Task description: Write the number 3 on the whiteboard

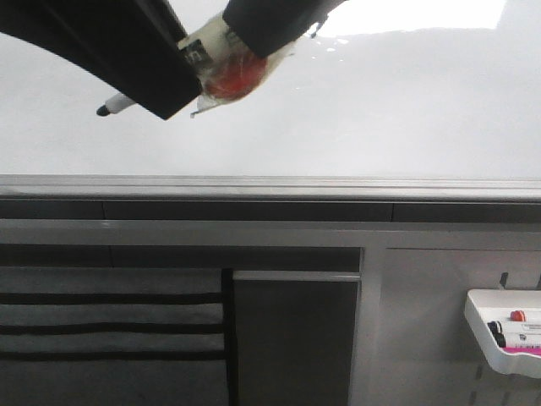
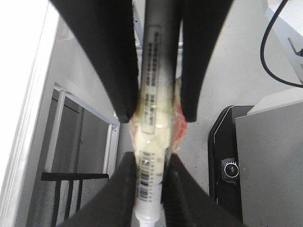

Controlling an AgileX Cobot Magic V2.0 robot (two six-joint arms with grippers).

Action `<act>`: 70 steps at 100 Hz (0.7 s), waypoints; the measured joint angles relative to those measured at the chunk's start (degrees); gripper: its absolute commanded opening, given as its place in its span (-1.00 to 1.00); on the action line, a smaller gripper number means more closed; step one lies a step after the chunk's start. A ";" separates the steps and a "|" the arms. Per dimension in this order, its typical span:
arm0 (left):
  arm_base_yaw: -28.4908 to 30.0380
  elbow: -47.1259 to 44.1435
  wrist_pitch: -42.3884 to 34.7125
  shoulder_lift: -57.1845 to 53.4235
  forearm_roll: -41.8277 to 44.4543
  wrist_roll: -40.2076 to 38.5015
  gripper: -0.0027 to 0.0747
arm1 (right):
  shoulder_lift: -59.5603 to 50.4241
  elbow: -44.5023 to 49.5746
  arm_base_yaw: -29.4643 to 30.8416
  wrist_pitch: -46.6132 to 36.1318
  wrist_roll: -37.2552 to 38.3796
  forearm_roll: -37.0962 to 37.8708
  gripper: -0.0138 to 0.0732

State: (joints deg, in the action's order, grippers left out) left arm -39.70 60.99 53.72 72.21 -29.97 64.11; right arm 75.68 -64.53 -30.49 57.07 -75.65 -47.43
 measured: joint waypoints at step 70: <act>8.32 -0.86 -2.80 -4.90 -0.66 -6.45 0.15 | -5.24 0.00 0.30 -3.33 14.18 15.74 -0.71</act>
State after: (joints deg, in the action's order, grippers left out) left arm -31.38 60.12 50.92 67.32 -30.63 57.66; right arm 70.44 -64.53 -30.18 53.74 -61.47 -31.69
